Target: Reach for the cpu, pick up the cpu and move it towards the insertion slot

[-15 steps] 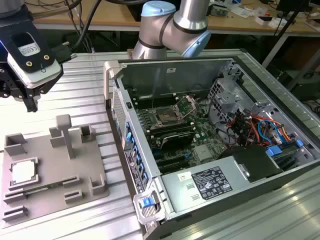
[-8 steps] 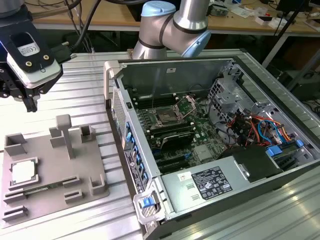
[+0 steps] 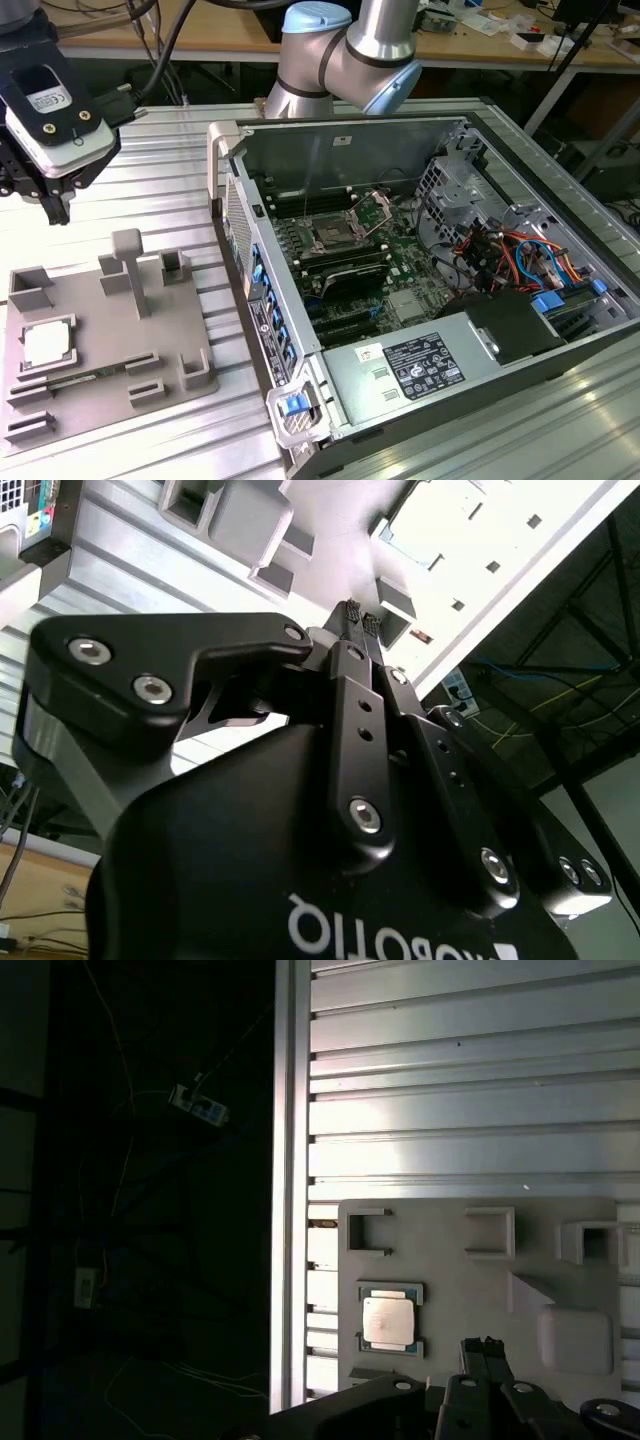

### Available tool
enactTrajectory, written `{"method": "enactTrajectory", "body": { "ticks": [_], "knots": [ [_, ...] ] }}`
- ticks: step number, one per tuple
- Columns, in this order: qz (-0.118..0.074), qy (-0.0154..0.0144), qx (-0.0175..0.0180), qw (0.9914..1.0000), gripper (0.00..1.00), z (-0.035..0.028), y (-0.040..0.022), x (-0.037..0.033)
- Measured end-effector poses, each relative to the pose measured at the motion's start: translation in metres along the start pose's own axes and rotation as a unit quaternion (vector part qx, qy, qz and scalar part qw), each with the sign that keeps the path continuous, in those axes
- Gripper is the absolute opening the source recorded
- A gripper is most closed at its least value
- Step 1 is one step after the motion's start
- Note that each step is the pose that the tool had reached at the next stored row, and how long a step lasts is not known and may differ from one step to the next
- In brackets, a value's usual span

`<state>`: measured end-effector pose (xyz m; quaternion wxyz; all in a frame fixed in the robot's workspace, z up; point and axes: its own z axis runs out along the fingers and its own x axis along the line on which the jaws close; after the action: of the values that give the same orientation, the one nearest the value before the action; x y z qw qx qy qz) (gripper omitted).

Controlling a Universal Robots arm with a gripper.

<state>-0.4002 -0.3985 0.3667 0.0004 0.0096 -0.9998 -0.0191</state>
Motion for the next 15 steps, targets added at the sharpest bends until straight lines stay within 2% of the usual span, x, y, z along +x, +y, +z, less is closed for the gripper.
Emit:
{"method": "enactTrajectory", "body": {
  "ticks": [5,11,13,14,15],
  "knots": [
    [0.0,0.0,0.0,1.0,0.11,0.0,-0.0001,0.0024],
    [0.0,0.0,0.0,1.0,0.48,0.0001,-0.0004,0.0079],
    [0.0,0.0,0.0,1.0,0.6,0.0004,-0.0011,0.0123],
    [0.0,0.0,0.0,1.0,0.6,0.0005,-0.0012,0.0147],
    [0.0,0.0,0.0,1.0,0.66,0.0016,-0.0012,0.0228]
  ]
}}
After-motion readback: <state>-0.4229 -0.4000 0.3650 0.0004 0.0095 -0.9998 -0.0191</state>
